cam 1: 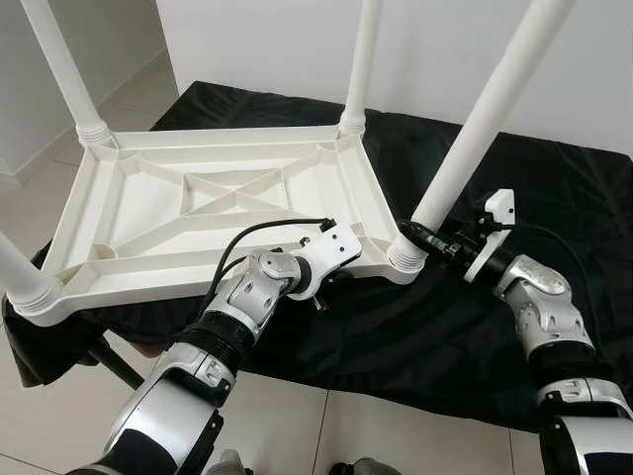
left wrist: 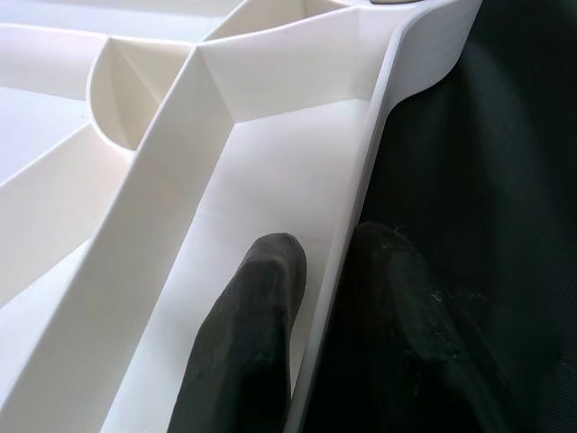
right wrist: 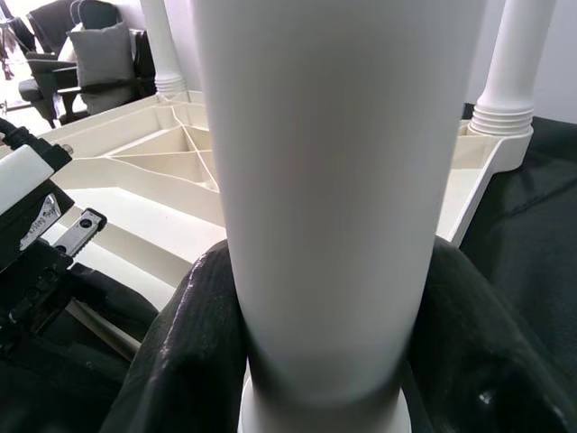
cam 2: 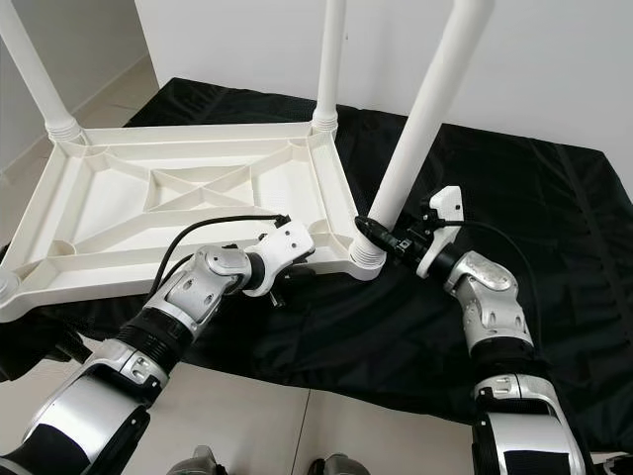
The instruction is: Building children table
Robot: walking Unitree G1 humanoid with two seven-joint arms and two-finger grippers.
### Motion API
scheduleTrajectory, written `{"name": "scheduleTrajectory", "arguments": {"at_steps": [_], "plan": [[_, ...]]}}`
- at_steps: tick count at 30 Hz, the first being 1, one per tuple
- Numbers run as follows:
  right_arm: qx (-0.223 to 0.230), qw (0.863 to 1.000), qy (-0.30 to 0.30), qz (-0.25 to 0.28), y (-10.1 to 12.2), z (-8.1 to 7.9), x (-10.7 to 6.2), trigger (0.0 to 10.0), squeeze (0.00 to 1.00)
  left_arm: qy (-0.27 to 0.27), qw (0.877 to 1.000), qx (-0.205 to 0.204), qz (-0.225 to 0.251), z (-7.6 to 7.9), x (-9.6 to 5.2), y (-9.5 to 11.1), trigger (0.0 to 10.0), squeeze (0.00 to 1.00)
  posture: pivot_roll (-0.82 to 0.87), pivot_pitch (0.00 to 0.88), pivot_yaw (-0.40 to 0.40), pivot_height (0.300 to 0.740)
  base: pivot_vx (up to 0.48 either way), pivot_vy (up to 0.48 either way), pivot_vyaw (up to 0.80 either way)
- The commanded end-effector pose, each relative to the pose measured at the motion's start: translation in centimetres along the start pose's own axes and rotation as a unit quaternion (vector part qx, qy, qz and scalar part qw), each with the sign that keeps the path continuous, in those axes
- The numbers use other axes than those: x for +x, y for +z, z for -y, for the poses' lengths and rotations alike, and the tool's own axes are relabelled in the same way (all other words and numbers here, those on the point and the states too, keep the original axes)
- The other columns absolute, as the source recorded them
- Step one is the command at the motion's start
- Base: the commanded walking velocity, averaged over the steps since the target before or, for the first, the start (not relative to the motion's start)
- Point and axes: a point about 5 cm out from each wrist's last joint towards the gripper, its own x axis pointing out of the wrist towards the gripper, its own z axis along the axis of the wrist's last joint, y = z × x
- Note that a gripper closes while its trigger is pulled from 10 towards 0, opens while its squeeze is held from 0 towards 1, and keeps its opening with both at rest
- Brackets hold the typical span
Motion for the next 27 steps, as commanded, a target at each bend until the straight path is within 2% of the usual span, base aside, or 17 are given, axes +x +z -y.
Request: {"name": "scheduleTrajectory", "arguments": {"at_steps": [1,6,12,17,20,27], "plan": [[0.012,0.997,-0.019,-0.069,-2.1,0.4,-1.0,10.0,0.0,-0.004,1.0,0.014,0.006,0.1,-0.2,0.5,10.0,0.0,-0.06,0.025,-0.024,0.74,0.0,0.0,0.0],[0.011,0.997,-0.005,-0.073,-2.1,0.0,0.3,10.0,0.0,-0.004,1.0,0.016,0.009,0.2,-0.2,0.8,10.0,0.0,-0.06,0.026,-0.024,0.74,0.0,0.0,0.0],[0.016,0.997,-0.006,-0.076,-2.4,-0.1,0.9,10.0,0.0,-0.004,1.0,0.016,0.011,0.2,-0.2,0.9,10.0,0.0,-0.06,0.026,-0.025,0.74,0.0,0.0,0.0],[0.012,0.998,-0.003,-0.069,-3.0,-0.8,0.7,10.0,0.0,-0.002,1.0,0.017,0.014,0.3,-0.4,1.0,10.0,0.0,-0.05,0.024,-0.027,0.74,0.0,0.0,0.0],[0.016,0.998,-0.003,-0.062,-3.7,-1.4,-0.1,10.0,0.0,-0.002,1.0,0.016,0.015,0.3,-0.5,1.0,10.0,0.0,-0.05,0.022,-0.025,0.74,0.0,0.0,0.0],[0.026,0.998,-0.023,-0.058,-4.4,-1.6,-1.2,10.0,0.0,-0.006,1.0,0.02,0.017,0.4,-0.5,1.2,10.0,0.0,-0.06,0.02,-0.018,0.74,0.0,0.0,0.0]]}}
